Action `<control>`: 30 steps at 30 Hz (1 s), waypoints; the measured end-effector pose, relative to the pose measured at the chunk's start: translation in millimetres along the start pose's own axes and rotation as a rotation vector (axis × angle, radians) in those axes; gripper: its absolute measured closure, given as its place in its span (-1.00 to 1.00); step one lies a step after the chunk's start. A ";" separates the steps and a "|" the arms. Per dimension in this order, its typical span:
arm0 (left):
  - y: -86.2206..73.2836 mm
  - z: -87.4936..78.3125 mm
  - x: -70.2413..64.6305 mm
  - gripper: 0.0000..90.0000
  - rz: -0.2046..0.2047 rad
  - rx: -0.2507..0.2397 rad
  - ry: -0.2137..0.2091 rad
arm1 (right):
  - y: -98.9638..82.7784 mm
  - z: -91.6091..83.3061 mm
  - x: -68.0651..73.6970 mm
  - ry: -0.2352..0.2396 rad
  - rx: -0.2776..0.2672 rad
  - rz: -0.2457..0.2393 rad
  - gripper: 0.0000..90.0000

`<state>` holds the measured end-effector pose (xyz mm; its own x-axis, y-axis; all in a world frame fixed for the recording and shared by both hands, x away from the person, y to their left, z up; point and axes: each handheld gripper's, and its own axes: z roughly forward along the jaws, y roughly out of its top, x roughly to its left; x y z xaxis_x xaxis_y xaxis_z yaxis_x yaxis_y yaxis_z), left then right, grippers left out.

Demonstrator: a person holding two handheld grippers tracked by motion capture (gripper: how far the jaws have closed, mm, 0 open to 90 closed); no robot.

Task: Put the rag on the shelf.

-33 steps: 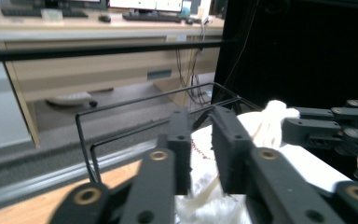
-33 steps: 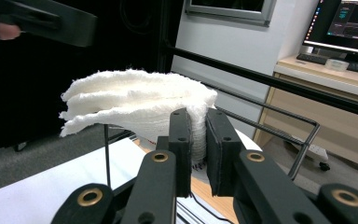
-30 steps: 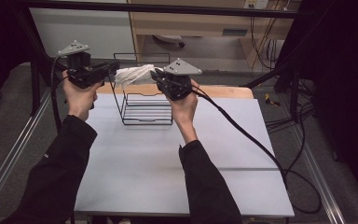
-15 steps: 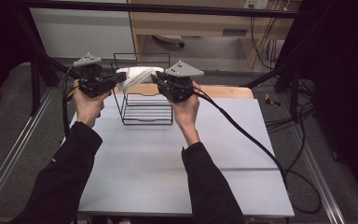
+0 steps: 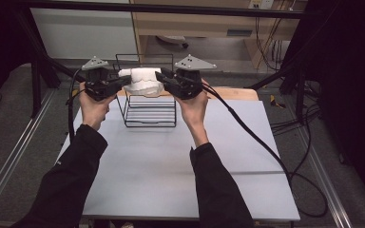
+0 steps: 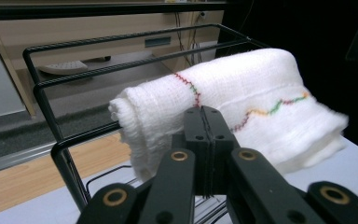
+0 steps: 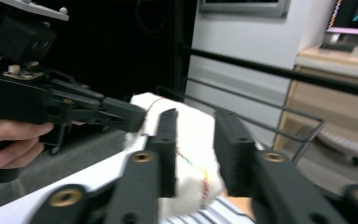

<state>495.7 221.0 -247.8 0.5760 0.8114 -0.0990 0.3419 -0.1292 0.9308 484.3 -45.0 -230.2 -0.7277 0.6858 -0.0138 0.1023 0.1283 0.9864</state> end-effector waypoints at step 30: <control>-20.9 -8.9 -1.7 0.87 0.039 0.007 0.002 | -19.0 15.6 5.3 -0.063 0.142 -0.042 0.75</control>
<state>481.0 227.4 -264.0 0.5877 0.8066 -0.0625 0.3248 -0.1645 0.9314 489.1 -32.6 -251.6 -0.6900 0.7205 -0.0693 0.1703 0.2547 0.9519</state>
